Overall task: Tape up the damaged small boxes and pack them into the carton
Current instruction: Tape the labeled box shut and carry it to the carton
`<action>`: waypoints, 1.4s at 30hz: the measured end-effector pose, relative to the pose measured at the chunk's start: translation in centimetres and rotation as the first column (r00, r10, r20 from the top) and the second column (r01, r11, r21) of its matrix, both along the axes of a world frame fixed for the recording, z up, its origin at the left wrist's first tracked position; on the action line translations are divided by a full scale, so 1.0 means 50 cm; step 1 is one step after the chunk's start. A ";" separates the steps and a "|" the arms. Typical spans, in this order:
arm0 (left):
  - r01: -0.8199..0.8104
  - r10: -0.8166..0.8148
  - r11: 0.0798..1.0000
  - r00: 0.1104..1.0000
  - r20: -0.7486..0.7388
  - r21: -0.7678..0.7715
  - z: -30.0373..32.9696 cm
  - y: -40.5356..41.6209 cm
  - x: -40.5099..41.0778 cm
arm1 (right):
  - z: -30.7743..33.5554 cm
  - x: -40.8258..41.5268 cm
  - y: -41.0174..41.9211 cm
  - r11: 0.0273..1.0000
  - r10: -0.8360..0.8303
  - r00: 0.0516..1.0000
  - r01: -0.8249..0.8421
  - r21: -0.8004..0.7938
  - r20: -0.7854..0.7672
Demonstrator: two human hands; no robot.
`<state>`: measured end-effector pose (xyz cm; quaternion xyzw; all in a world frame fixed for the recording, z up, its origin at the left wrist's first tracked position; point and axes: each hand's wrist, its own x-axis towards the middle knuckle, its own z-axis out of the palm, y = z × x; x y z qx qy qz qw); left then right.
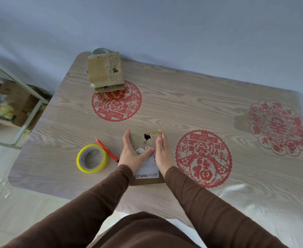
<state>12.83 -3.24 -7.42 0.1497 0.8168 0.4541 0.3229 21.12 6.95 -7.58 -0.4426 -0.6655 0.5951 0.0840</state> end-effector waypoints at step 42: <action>-0.236 0.215 0.970 0.940 0.265 0.049 -0.028 0.033 -0.023 | 0.018 -0.019 0.049 0.985 0.122 0.992 -0.119 -0.122 0.019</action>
